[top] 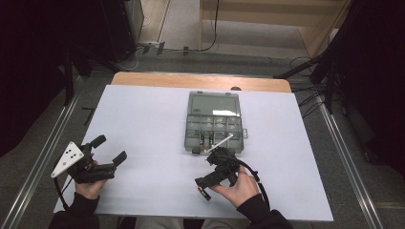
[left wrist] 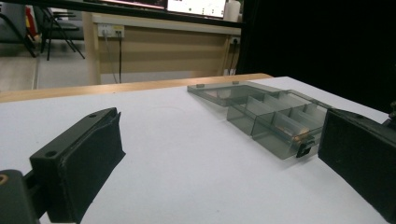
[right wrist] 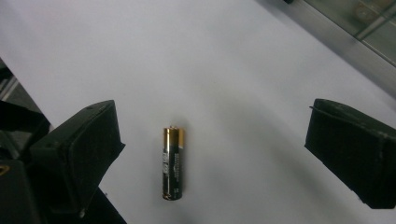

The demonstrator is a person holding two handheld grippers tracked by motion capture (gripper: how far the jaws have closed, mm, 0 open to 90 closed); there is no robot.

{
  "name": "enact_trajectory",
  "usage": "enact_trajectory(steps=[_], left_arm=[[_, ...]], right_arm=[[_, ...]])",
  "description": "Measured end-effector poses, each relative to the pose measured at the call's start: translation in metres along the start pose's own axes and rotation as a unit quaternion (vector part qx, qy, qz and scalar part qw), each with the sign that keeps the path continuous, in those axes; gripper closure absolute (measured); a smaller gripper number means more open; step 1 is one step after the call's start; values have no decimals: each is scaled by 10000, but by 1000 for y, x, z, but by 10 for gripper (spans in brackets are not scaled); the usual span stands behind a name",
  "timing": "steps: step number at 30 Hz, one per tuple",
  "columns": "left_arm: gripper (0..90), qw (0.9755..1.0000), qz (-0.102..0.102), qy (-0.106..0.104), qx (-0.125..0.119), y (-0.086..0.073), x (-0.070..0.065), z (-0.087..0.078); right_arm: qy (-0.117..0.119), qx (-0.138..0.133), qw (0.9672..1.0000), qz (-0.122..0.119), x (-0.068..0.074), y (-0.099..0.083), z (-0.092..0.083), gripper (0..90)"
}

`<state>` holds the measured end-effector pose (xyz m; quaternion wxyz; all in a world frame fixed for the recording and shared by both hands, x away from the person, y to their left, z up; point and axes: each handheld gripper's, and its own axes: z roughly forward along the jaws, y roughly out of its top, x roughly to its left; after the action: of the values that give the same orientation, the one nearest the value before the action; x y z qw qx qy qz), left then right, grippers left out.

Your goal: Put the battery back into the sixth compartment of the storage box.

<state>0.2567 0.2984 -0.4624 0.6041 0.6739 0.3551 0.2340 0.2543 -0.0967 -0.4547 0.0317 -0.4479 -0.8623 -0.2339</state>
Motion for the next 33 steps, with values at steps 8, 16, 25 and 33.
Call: enact_trajectory(steps=[8,16,25,33], left_arm=[[0,10000,2,8,5,0,0,0],[0,10000,6,9,4,0,0,0],[0,10000,4,6,0,0,0,0],[0,10000,4,7,10,0,0,0]], right_arm=[[-51,136,9998,-151,9,-4,0,50],[-135,315,9990,-296,18,-5,5,68],[-226,521,9974,-450,27,-7,12,80],[-293,719,9953,-584,33,-9,18,110]])
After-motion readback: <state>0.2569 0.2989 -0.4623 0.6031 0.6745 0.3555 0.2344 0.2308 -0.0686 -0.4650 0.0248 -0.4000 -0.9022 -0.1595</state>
